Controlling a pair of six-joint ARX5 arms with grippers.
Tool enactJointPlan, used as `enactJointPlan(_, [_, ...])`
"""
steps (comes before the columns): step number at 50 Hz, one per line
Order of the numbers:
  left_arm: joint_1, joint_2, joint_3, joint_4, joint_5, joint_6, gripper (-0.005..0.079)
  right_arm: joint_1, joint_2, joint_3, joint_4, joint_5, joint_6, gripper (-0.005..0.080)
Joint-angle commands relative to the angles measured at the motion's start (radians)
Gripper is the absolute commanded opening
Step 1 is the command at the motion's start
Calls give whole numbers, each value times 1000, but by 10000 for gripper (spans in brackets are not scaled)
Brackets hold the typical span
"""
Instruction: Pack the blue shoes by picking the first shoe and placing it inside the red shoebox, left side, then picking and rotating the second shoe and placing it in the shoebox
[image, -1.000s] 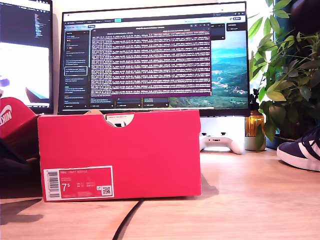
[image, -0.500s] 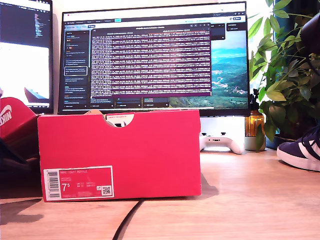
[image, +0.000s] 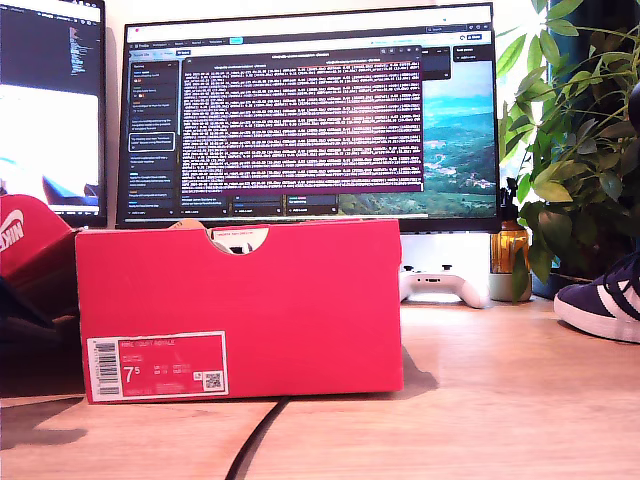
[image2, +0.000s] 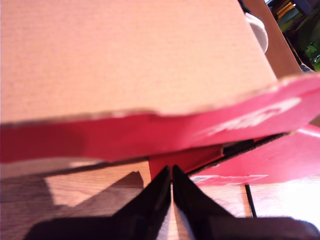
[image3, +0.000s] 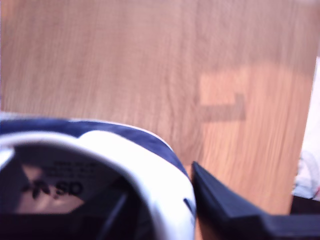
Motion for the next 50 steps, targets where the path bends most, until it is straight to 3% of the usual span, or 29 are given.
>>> enactJointPlan(1, [-3,3,10,7,0,-2,-20,-8,10,-8,-35,13,-86,-13])
enactJointPlan(20, [-3,3,10,8,0,-2,-19,-8,5,194,-177,155,-423,-13])
enactJointPlan(21, [-3,3,10,7,0,-2,-20,-8,5,209,-180,155,-533,-13])
enactJointPlan(28, [-3,3,10,8,0,-2,-20,-7,5,310,-215,154,-857,-13])
enactJointPlan(37, [-3,3,10,8,0,-2,-20,-7,5,463,-253,148,-1162,-13])
enactJointPlan(43, [-3,3,10,8,0,-2,-19,6,5,583,-232,71,-1322,-13])
enactJointPlan(48, [-3,3,10,7,0,-2,-20,27,5,666,-183,-83,-1404,-13])
enactJointPlan(50, [-3,3,10,8,0,-2,-20,44,5,692,-166,-130,-1514,-13])
